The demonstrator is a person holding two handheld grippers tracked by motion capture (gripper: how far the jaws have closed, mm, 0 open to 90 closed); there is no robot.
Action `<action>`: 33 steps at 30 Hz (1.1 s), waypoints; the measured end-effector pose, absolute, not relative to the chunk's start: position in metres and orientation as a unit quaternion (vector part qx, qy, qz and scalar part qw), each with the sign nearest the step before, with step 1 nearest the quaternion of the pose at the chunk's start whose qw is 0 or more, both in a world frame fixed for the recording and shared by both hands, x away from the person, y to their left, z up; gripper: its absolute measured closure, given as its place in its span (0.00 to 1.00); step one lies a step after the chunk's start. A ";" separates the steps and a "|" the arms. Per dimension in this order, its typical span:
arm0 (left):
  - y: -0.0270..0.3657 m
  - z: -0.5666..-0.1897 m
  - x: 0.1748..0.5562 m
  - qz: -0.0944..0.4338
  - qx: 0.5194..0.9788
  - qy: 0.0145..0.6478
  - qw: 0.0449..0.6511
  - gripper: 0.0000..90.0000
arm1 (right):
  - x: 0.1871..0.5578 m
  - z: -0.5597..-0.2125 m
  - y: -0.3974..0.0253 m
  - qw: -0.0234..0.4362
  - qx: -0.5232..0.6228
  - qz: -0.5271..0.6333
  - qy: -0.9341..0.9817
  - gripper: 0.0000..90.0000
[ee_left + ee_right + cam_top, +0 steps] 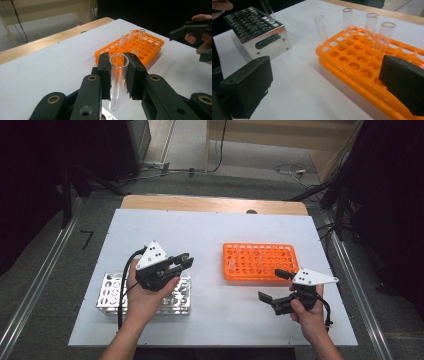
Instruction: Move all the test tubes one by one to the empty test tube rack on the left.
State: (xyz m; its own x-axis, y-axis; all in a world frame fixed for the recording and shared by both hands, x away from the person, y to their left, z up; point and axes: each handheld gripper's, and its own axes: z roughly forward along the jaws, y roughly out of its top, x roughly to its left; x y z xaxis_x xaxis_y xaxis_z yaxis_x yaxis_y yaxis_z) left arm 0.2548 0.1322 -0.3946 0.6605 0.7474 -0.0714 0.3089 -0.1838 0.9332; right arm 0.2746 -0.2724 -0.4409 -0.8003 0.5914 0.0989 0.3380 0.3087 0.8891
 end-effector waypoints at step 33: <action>0.132 -0.429 0.266 0.200 0.765 0.379 0.481 0.84 | 0.278 -0.443 -0.280 0.131 0.301 0.510 0.795 0.00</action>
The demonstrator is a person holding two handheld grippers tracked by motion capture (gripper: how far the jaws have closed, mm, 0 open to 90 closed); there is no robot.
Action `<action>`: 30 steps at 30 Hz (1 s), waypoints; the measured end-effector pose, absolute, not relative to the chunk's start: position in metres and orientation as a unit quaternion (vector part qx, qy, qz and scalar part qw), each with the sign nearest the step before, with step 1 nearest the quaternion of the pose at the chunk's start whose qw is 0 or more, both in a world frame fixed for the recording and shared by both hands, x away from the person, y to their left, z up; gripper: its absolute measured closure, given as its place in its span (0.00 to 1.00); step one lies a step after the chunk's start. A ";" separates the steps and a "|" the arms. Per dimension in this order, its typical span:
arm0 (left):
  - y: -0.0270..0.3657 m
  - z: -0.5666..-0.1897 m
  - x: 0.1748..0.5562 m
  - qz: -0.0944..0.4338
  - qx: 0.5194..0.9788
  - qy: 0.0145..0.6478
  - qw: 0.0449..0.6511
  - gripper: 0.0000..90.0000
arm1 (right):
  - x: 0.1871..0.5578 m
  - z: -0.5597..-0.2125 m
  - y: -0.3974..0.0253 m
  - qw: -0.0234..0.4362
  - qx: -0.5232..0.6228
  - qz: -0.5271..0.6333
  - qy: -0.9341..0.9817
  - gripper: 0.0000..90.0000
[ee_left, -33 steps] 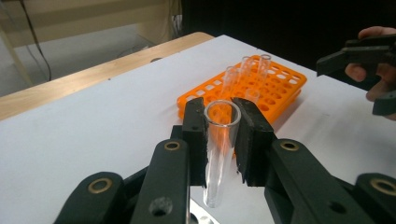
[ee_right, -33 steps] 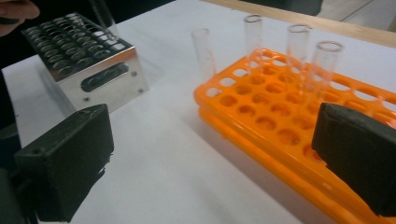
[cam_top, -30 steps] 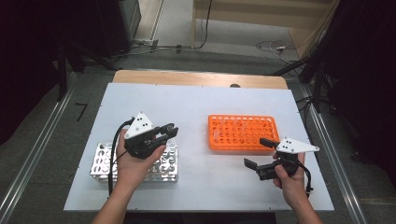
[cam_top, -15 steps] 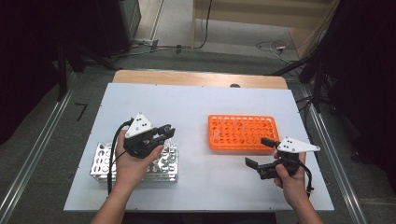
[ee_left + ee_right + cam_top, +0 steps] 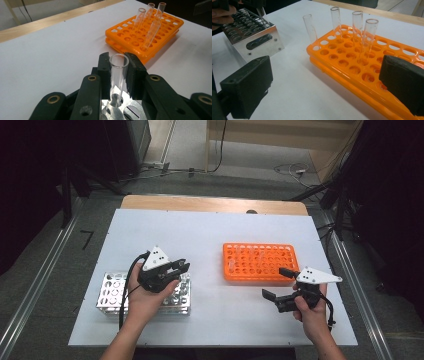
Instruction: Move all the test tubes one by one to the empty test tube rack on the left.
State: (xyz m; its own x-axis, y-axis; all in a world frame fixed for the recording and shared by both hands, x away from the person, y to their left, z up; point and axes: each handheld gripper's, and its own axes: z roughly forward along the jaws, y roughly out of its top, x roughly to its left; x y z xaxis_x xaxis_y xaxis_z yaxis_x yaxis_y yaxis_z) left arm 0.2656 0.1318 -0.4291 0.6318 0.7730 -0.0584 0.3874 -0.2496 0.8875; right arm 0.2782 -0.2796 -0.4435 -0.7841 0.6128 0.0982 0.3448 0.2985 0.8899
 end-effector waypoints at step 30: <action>0.142 -0.426 0.260 0.162 0.745 0.393 0.514 0.42 | 0.288 -0.435 -0.276 0.143 0.329 0.510 0.782 0.00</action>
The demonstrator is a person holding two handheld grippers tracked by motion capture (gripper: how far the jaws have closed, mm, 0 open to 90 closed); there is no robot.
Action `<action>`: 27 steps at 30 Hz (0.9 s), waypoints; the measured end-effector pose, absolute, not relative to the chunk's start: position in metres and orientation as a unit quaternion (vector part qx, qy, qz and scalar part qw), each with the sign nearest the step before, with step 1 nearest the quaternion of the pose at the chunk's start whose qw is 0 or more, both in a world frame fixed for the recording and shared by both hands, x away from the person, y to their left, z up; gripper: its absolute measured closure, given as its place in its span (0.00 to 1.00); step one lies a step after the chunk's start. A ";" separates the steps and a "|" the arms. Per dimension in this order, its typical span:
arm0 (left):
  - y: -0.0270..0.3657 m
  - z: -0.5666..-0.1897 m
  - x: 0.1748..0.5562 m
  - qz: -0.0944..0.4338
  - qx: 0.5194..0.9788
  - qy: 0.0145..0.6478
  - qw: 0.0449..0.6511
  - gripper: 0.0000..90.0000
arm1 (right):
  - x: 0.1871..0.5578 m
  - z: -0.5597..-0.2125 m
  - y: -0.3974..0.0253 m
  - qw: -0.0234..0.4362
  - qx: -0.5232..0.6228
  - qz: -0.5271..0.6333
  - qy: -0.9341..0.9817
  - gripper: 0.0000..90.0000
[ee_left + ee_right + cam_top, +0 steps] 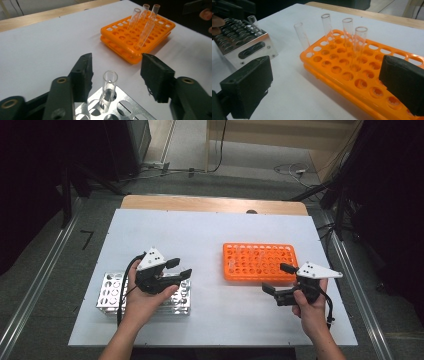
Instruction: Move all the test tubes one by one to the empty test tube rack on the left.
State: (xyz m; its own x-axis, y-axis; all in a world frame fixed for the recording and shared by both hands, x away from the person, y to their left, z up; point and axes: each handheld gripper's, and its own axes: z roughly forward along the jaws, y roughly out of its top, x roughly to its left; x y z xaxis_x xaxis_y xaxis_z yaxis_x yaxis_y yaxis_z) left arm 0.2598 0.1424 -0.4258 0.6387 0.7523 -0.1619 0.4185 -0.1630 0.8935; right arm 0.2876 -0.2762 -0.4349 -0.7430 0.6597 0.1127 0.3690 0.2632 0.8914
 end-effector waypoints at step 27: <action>0.148 -0.423 0.243 0.146 0.725 0.385 0.552 0.00 | 0.354 -0.458 -0.248 0.132 0.417 0.443 0.783 0.50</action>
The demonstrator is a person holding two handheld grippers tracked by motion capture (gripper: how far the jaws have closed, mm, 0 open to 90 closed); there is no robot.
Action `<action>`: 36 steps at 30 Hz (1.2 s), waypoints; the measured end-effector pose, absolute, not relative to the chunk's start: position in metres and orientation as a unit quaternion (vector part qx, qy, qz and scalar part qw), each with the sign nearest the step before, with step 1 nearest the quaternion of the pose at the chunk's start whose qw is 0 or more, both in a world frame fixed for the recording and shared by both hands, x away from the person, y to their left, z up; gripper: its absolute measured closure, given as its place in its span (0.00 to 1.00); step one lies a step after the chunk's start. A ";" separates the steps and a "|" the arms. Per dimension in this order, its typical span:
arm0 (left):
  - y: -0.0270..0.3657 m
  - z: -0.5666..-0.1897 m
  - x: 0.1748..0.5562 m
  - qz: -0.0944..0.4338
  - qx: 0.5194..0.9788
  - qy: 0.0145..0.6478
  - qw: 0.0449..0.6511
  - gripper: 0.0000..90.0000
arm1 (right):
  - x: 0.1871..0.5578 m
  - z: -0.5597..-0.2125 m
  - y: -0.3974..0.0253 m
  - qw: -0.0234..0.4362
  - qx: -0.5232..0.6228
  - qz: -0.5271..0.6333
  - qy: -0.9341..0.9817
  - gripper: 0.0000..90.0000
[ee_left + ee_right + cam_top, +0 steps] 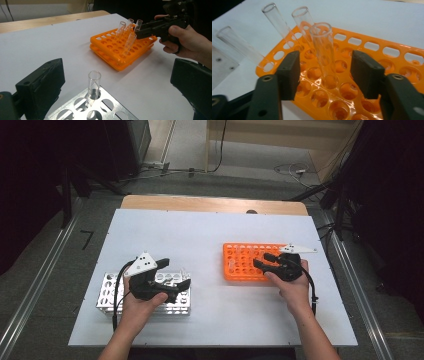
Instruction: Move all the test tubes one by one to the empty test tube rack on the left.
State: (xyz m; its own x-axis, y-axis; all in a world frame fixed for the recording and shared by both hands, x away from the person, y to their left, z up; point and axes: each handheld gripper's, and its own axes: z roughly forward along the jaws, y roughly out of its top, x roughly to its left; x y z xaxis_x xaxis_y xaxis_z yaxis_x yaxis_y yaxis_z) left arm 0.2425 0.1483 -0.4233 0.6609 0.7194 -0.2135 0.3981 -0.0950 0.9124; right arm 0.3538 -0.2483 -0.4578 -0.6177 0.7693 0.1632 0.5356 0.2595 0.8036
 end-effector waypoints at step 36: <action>0.148 -0.421 0.240 0.163 0.727 0.387 0.544 0.00 | 0.344 -0.456 -0.248 0.192 0.401 0.462 0.767 0.82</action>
